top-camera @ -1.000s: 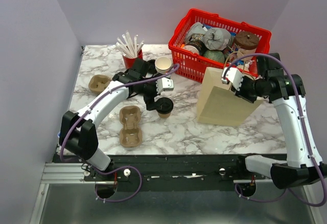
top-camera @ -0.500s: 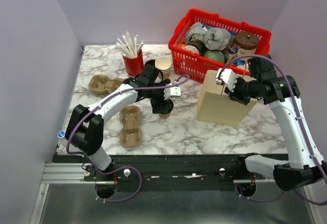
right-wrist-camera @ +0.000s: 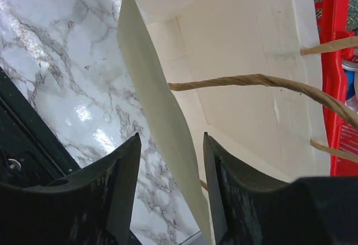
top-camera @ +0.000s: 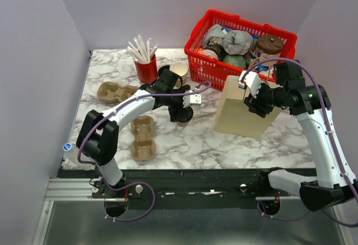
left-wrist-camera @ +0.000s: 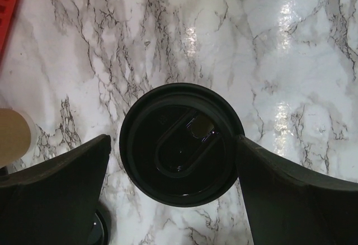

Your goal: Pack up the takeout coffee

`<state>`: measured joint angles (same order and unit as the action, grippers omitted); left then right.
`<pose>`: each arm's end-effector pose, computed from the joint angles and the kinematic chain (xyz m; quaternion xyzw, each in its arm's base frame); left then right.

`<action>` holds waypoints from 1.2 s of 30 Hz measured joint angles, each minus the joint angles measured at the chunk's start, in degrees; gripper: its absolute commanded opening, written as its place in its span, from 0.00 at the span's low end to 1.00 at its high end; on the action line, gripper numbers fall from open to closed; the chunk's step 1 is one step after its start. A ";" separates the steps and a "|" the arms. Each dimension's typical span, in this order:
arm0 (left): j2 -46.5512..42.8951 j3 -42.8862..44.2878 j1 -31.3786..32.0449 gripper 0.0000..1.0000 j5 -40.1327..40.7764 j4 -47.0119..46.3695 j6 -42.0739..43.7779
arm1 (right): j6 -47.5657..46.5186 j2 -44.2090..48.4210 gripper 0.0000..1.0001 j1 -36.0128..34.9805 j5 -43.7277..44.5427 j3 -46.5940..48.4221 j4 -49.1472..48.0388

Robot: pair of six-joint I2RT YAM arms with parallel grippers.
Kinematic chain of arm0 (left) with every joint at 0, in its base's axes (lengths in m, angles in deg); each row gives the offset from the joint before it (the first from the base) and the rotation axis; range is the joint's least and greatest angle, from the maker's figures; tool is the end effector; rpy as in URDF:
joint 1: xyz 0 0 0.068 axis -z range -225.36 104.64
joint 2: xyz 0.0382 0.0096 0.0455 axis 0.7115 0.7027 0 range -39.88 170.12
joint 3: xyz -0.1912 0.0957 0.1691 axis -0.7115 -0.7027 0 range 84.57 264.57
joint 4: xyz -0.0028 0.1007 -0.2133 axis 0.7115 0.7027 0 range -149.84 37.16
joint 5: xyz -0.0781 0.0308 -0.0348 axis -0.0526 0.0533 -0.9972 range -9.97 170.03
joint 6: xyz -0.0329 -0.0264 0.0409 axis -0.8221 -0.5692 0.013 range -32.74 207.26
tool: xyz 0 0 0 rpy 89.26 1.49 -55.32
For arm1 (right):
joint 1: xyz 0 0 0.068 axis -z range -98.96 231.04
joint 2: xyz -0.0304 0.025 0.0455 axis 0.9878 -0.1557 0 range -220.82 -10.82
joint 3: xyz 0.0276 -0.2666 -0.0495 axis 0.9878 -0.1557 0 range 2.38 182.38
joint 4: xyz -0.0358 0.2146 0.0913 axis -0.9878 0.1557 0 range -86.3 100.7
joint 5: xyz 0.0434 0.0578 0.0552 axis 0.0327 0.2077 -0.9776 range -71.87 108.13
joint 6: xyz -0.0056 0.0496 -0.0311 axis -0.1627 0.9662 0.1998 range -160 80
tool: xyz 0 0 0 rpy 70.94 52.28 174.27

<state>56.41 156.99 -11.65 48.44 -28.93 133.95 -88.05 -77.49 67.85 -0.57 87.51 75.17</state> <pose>0.2668 -0.2048 0.2524 0.6549 0.6474 -0.2249 0.3185 0.1641 0.0525 0.3901 -0.5210 0.7790 0.0532 0.3448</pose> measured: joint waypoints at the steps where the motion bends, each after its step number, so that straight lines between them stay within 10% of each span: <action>1: 0.39 0.55 -0.04 0.96 0.31 -0.02 0.02 | 0.17 0.07 0.58 0.00 -0.09 0.00 -0.07; 23: 13.18 17.18 -10.47 0.95 6.08 0.55 -4.85 | 2.91 -0.31 0.59 0.00 -1.11 0.63 -1.16; 36: 14.12 19.08 -12.66 0.98 6.21 2.78 -7.32 | 12.96 0.07 0.65 0.00 -13.31 16.76 -5.86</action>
<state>70.53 176.07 -24.30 54.64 -26.15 126.63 -75.09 -77.43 67.85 -13.88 104.27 69.31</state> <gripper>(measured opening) 0.985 0.676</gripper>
